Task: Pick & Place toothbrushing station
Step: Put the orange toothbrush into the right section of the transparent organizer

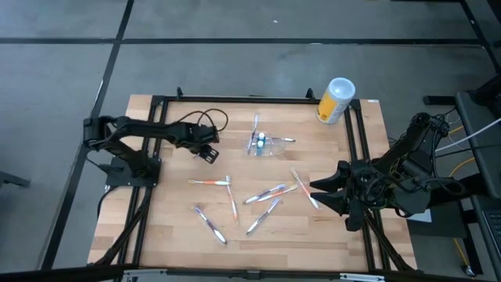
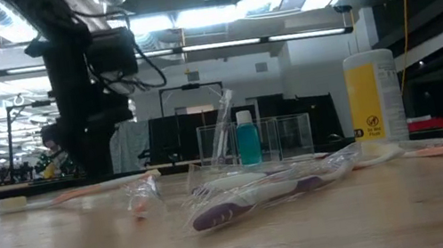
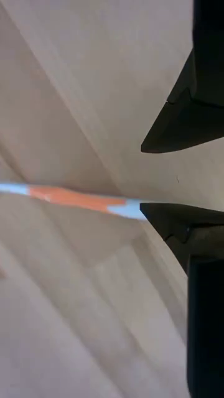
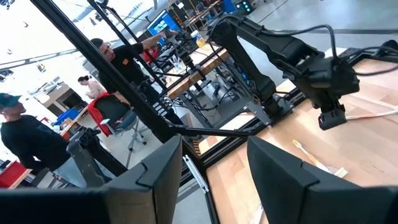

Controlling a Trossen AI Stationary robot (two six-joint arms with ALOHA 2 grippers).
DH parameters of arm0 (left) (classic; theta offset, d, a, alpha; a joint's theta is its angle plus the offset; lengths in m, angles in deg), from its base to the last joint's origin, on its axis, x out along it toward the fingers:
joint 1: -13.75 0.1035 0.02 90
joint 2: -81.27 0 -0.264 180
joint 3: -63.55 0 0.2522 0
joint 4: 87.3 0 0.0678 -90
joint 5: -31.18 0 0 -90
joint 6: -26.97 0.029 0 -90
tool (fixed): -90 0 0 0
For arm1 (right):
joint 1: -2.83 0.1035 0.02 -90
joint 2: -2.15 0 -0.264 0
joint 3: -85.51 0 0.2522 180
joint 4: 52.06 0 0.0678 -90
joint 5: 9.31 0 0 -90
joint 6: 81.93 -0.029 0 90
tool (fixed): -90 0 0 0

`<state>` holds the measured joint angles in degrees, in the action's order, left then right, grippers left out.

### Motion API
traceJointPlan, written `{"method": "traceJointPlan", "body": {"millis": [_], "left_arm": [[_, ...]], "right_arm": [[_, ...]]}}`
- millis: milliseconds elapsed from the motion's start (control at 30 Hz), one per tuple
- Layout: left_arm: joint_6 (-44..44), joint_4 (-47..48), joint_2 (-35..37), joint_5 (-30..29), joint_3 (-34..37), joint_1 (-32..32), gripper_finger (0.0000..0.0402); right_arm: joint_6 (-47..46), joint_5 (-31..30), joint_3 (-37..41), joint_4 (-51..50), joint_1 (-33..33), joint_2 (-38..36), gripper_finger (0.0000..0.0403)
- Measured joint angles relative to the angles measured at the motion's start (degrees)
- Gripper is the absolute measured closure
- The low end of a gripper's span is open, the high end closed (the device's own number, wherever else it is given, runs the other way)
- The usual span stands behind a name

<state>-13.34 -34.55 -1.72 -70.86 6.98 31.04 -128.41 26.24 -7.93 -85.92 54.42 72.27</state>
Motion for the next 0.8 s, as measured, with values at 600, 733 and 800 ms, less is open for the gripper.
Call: {"method": "traceJointPlan", "body": {"millis": [600, 733, 800], "left_arm": [[5.3, -0.3, -8.0, 1.2, -0.2, 1.4, 0.0279], [6.5, -0.8, -8.1, 3.9, -0.2, 2.7, 0.0319], [6.6, -1.0, -8.1, 4.5, -0.2, 3.0, 0.0344]], "right_arm": [[-1.0, -0.1, 0.0, 0.2, 0.0, 0.0, 0.0218], [-1.0, -0.1, 0.0, 0.2, 0.0, 0.0, 0.0218], [-1.0, -0.1, 0.0, 0.3, 0.0, 0.0, 0.0218]]}}
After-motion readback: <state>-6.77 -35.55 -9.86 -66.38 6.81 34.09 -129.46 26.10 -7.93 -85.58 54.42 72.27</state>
